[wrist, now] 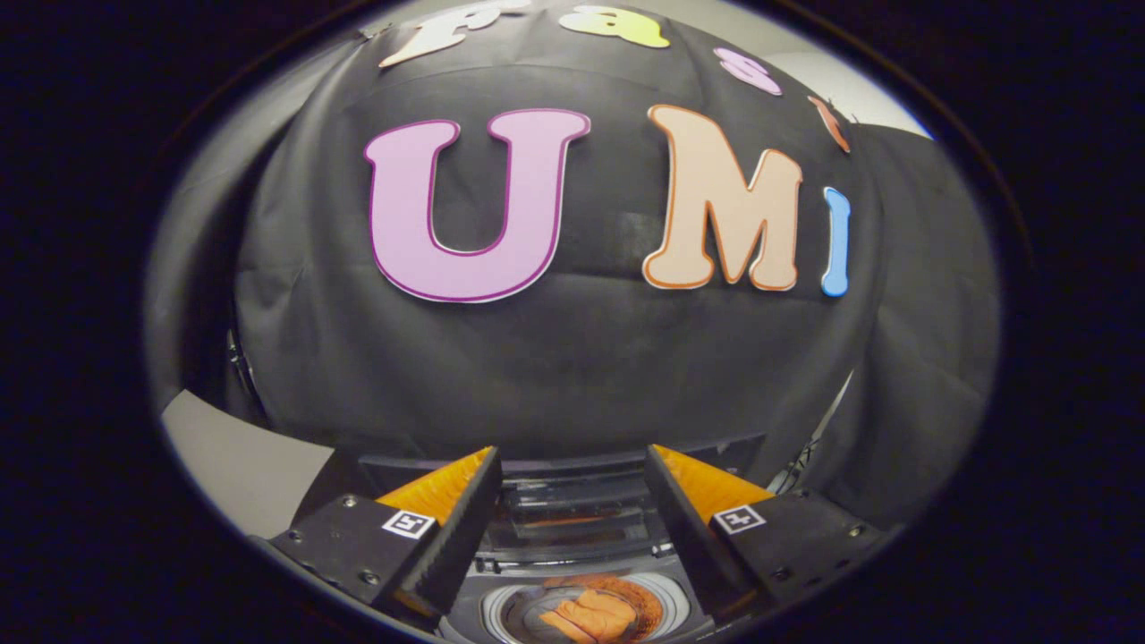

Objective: Put the clothes into the washing machine and then close the washing machine lid.

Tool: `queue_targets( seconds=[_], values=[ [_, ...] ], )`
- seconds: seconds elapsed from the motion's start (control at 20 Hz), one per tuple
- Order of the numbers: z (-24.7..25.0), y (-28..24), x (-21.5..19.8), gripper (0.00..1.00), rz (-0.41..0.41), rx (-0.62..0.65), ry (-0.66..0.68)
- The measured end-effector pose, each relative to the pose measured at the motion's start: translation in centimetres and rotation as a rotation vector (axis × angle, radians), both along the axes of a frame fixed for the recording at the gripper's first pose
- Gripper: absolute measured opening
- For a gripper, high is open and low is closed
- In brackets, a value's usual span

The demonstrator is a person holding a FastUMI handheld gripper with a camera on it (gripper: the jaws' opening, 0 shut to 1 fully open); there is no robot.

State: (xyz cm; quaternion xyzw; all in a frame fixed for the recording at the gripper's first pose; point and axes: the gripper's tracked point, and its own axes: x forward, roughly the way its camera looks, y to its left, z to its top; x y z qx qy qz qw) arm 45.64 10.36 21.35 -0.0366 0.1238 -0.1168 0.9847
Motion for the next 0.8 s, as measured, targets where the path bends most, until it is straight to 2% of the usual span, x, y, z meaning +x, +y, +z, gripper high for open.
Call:
queue_targets(
  seconds=[0.35,0.6,0.75,0.8],
  values=[
    [-1.0,0.3,4.4,0.97,-0.012,-0.013,0.005],
    [-3.2,0.3,5.3,0.97,-0.007,-0.052,0.073],
    [-3.6,1.1,5.2,0.94,0.011,0.042,0.069],
    [-3.3,1.0,5.2,0.95,0.030,0.024,0.059]
  ],
)
